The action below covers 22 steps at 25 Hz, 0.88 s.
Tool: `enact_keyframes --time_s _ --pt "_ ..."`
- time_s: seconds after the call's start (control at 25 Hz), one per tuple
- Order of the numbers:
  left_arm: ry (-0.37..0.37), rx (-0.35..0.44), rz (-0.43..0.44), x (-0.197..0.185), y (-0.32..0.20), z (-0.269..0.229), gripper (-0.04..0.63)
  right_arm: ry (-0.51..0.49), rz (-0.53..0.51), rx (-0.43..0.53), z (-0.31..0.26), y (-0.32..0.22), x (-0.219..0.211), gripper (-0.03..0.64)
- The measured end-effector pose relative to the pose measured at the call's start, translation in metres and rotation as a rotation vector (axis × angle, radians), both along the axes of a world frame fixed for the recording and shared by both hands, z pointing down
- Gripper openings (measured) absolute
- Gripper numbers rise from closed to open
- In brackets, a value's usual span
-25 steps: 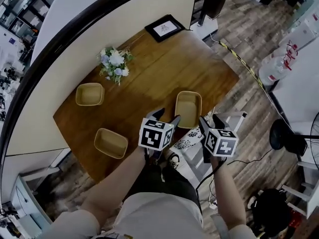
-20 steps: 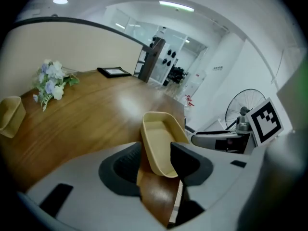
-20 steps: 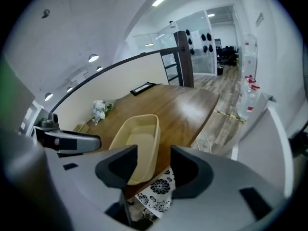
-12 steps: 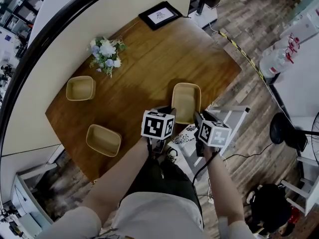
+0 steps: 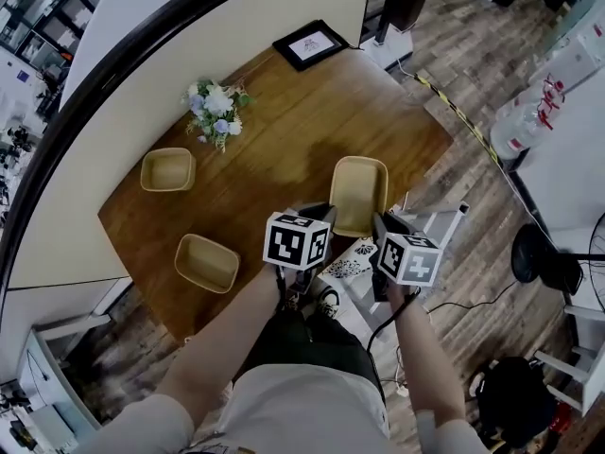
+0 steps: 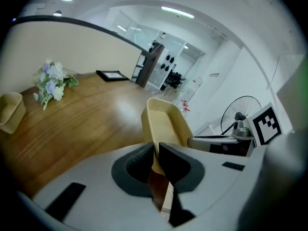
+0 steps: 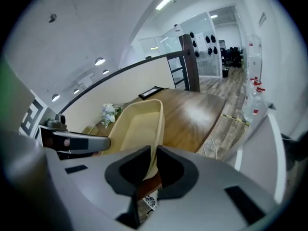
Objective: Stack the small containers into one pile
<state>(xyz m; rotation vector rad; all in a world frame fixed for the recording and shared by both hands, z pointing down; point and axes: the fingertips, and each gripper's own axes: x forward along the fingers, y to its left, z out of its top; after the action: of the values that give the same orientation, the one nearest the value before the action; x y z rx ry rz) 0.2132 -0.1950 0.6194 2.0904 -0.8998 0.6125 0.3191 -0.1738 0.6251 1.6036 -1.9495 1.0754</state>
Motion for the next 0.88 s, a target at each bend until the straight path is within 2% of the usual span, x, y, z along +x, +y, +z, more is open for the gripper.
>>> enact_keyframes --time_s 0.44,0.68,0.88 --pt "0.055 0.273 0.012 -0.030 0.014 -0.157 0.041 0.023 -0.056 0.265 -0.157 0.010 -0.031 0.044" --pt "0.082 0.374 -0.001 -0.057 0.033 -0.220 0.044 0.034 -0.103 0.383 -0.227 0.026 -0.058 0.048" --pt "0.068 0.457 0.001 -0.078 0.056 -0.263 0.049 0.027 -0.144 0.441 -0.267 0.047 -0.080 0.049"
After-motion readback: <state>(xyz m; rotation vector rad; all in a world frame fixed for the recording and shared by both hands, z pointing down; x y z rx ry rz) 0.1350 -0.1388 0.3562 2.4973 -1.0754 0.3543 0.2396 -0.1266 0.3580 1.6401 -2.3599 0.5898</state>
